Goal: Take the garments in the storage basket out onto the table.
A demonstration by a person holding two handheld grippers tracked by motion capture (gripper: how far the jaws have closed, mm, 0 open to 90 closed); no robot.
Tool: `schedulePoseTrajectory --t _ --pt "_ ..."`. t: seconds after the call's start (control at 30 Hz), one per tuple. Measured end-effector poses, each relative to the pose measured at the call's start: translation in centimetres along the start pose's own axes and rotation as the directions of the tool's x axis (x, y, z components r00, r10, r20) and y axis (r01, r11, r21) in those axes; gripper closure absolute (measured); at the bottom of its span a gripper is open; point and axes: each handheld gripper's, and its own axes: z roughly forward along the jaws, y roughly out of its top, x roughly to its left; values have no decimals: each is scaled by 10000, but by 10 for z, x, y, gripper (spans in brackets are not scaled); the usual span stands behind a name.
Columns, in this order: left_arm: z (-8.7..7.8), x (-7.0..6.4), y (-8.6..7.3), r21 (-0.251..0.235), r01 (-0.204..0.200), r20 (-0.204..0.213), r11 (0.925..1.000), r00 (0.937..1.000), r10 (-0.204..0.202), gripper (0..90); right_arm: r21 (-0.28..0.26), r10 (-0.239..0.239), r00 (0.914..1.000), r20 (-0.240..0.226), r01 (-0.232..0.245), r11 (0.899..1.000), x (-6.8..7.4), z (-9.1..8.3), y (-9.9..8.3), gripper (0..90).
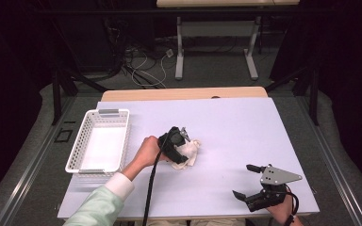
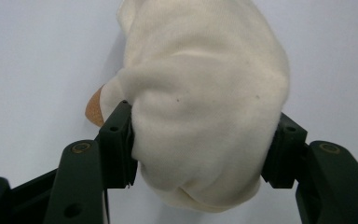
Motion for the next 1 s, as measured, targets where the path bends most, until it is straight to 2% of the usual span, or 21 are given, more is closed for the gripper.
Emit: schedulePoseTrajectory --t 0.3,0.43,0.53,0.6,0.67,0.73,0.8,0.83,0.9,0.97,1.0 --pt "3 1 -5 -337 225 -49 9992 9997 -227 364 10 -3 10000 -2 3 10000 0 0 0 0" --pt "2 1 -7 -517 422 84 9978 9991 -419 321 18 -14 10000 8 14 10000 0 0 0 0" --pt "0 1 -9 -755 395 82 9964 9992 -390 280 18 2 10000 17 -2 10000 0 0 0 0" --pt "-1 1 -11 -924 389 53 9950 9992 -385 253 1 23 10000 5 -23 10000 0 0 0 0" --pt "-3 0 -13 -1140 599 163 9917 9982 -584 227 20 6 10000 3 -6 10000 0 0 0 0" --pt "-5 0 -15 -1321 653 128 9891 9979 -641 198 25 5 10000 10 -5 10000 0 0 0 0" --pt "-8 0 -18 -1491 723 260 9862 9973 -692 156 21 17 10000 5 -17 10000 0 0 0 0" --pt "-9 -1 -19 -1586 691 63 9849 9976 -689 147 24 11 10000 18 -11 10000 0 0 0 0" --pt "-11 -3 -23 -1862 870 -79 9786 9959 -901 95 27 22 10000 5 -22 10000 0 0 0 0" --pt "-13 -4 -25 -1873 789 -378 9791 9955 -874 69 42 21 10000 22 -21 10000 0 0 0 0" --pt "-13 -5 -27 -1892 847 -371 9783 9949 -933 59 65 53 10000 5 -53 10000 0 0 0 0"
